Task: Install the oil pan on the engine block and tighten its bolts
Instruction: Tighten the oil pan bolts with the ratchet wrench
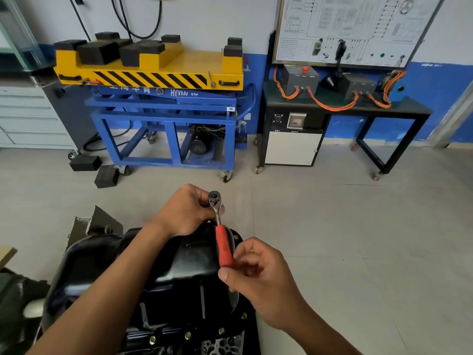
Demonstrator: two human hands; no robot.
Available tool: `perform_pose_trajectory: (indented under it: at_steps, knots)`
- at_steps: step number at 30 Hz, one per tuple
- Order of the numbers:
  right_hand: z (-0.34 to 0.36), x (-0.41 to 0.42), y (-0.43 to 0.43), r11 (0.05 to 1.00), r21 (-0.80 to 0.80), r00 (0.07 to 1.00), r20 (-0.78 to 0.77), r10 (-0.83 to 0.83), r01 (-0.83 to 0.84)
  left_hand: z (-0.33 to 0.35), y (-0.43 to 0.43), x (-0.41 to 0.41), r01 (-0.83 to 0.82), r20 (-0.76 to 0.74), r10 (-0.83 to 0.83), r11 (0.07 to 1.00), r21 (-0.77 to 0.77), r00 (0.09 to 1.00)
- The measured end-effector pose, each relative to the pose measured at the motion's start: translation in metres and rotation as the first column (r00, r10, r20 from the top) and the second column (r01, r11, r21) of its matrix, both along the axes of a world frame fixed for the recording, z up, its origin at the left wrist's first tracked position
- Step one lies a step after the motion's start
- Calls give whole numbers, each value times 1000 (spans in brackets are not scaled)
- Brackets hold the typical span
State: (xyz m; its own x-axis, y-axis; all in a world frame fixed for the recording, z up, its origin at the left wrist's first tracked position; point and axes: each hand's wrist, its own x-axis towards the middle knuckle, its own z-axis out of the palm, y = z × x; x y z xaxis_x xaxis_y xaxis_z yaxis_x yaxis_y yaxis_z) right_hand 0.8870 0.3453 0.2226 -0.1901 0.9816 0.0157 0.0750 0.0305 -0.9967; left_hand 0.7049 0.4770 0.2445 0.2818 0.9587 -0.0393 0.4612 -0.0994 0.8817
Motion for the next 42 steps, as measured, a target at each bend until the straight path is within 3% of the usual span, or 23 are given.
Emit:
perform_pose_trajectory:
  at_steps: [13,23,29,42]
  knots:
    - [2,22,15,998,-51,997,-76,17,-21,1,2,-2,31,-38,-32,999,-5,999]
    - [9,53,52,955,-172,941,-196,-275,243,2,1,-1,19,-42,-19,1000,5,999]
    - [18,54,110,905,-166,897,-147,-417,393,2,1,0,23,-45,-23,1000,-6,999]
    - [42,-12,207,990,-11,981,132,-141,144,6,0,2,72,-67,-72,997,0,995]
